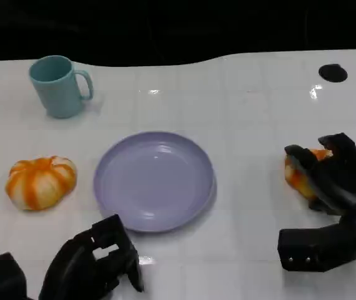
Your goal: Grasp the bread from the table and place it into the plate.
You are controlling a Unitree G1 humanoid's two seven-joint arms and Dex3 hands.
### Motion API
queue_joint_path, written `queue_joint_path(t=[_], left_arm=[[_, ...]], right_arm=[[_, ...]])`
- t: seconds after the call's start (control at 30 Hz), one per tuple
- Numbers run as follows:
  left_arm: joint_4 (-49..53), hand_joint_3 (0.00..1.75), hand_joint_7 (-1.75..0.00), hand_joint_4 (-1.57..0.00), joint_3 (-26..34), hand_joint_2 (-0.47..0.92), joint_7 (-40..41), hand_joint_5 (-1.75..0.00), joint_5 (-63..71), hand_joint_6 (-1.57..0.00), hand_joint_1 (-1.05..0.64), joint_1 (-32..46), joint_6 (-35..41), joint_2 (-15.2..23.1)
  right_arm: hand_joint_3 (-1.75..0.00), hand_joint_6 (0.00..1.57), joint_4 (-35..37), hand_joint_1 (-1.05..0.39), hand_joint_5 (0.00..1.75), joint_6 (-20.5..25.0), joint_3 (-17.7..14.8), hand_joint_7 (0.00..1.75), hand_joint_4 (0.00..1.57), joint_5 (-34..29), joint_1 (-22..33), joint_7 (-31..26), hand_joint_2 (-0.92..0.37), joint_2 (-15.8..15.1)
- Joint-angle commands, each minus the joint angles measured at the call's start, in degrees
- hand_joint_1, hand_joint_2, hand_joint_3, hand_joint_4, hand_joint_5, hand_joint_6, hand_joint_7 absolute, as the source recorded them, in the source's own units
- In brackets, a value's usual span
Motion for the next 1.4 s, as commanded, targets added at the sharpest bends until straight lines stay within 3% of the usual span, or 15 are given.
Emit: queue_joint_path(t=[0.03, 0.17, 0.27, 0.33, 0.43, 0.5, 0.53, 0.57, 0.6, 0.67, 1.0, 1.4], left_arm=[[-0.5, 0.22, -1.52, -0.80, 0.2, 0.92, -0.4, -1.75, -0.3, -0.72, -0.63, 0.5, 0.2, 0.7], [-0.7, 0.22, -1.52, -0.80, 0.2, 0.92, -0.4, -1.75, -0.3, -0.72, -0.63, 0.6, 0.3, 0.7], [-0.6, 0.22, -1.52, -0.80, 0.2, 0.92, -0.4, -1.75, -0.2, -0.72, -0.62, 0.6, -0.1, 0.7], [-0.5, 0.22, -1.52, -0.80, 0.2, 0.92, -0.4, -1.75, -0.1, -0.72, -0.63, 0.6, -0.3, 0.8], [-0.2, 0.22, -1.51, -0.80, 0.3, 0.92, -0.6, -1.75, -0.1, -0.71, -0.62, 0.5, -0.7, 0.8], [-0.3, 0.22, -1.51, -0.80, 0.3, 0.92, -0.5, -1.75, 0.0, -0.72, -0.62, 0.6, -0.9, 0.8], [-0.5, 0.23, -1.51, -0.79, 0.2, 0.92, -0.4, -1.75, 0.1, -0.71, -0.63, 0.7, -0.8, 0.8], [-0.7, 0.23, -1.51, -0.79, 0.1, 0.92, -0.4, -1.75, 0.1, -0.71, -0.63, 0.8, -0.7, 0.8], [-0.8, 0.23, -1.51, -0.79, 0.1, 0.92, -0.4, -1.75, 0.1, -0.71, -0.63, 0.8, -0.6, 0.8], [-1.1, 0.23, -1.51, -0.79, 0.0, 0.92, -0.3, -1.75, 0.0, -0.71, -0.63, 0.9, -0.1, 0.7], [-1.3, 0.22, -1.51, -0.79, -0.1, 0.92, -0.2, -1.75, 0.1, -0.71, -0.63, 1.1, -0.1, 0.7], [-2.1, 0.21, -1.52, -0.79, -0.2, 0.92, -0.1, -1.75, 0.1, -0.71, -0.64, 1.5, 0.8, 0.8]], right_arm=[[0.00, 0.38, 2.9, -0.48, 0.30, -0.9, 0.6, 0.01, 0.24, 2.0, -1.3, -0.6, -0.75, -0.4], [-0.01, 0.60, 5.0, -0.41, 0.27, -3.5, 0.5, 0.04, 0.58, 4.2, -2.1, -1.4, -0.82, -0.3], [-0.01, 0.88, 6.9, -0.32, 0.38, -6.6, 0.9, 0.10, 0.95, 4.8, -2.8, -5.9, -0.85, -0.7], [0.00, 1.14, 8.7, -0.27, 0.84, -8.9, 1.2, 0.07, 1.00, 5.0, -3.4, -9.3, -0.83, -0.7], [0.00, 1.32, 11.3, -0.27, 1.53, -10.7, 1.9, 0.06, 0.86, 4.9, -4.4, -13.2, -0.85, -0.4], [-0.02, 1.39, 12.9, -0.27, 1.69, -11.0, 2.5, 0.10, 0.83, 4.5, -5.0, -16.0, -0.88, 0.0], [-0.02, 1.13, 13.5, -0.24, 1.72, -11.0, 2.9, 0.73, 0.82, 4.3, -5.3, -17.1, -0.90, 0.1], [-0.03, 0.91, 14.0, -0.23, 1.73, -11.2, 3.2, 1.17, 0.82, 4.1, -5.6, -18.2, -0.91, 0.2], [-0.03, 0.76, 14.5, -0.21, 1.74, -11.3, 3.5, 1.51, 0.83, 4.0, -5.9, -19.0, -0.91, 0.2], [-0.03, 0.68, 15.4, -0.20, 1.75, -11.8, 4.2, 1.68, 0.83, 3.7, -6.4, -21.7, -0.91, 0.3], [-0.01, 0.72, 15.9, -0.13, 1.75, -18.5, 4.7, 1.74, 0.93, 4.7, -6.9, -31.7, -0.85, 1.4], [-0.02, 0.76, 7.1, -0.07, 1.75, -21.7, 4.3, 1.75, 0.99, 5.7, -6.1, -31.1, -0.84, 3.4]])
